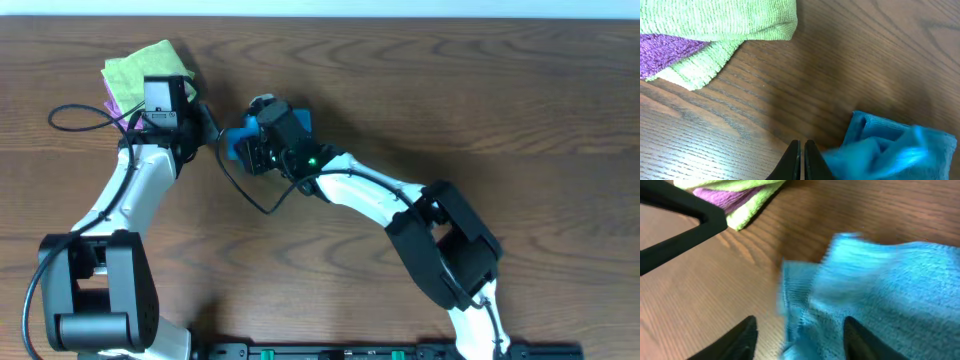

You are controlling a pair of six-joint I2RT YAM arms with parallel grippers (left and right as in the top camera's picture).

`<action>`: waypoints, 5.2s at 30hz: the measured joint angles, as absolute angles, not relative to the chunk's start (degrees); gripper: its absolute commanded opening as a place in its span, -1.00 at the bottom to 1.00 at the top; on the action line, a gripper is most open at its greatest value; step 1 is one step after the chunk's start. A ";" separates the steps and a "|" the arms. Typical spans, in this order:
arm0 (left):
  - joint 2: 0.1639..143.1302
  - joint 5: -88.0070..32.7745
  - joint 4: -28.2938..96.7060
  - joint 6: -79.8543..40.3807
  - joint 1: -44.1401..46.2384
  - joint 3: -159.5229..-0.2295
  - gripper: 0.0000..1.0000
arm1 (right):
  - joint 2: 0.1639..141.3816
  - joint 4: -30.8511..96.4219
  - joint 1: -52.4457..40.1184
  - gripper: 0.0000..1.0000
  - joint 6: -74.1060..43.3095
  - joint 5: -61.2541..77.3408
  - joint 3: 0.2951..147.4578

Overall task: Fold the cloth
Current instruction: 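Release the folded blue cloth and withdraw the right gripper to the right, then grasp the folded blue cloth with the left gripper, then lift the blue cloth and carry it left over the green cloth stack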

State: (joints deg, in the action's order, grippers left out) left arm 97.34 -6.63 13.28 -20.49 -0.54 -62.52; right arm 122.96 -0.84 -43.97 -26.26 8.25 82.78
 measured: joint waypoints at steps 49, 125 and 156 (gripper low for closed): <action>92.58 -23.00 17.21 -40.40 0.75 -55.33 0.91 | 62.35 39.33 -11.03 0.96 -18.83 3.20 54.41; 118.83 -23.42 -36.49 -44.40 10.92 -51.03 -0.88 | 43.64 40.05 1.06 0.98 -20.38 16.97 41.45; 109.82 -26.74 6.15 -31.16 0.69 -82.78 -0.88 | 43.64 40.03 1.06 0.99 -20.38 16.99 41.45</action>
State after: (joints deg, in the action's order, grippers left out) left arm 109.82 -26.74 6.15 -31.16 0.69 -82.78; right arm 43.64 40.03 1.06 -20.38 16.99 41.45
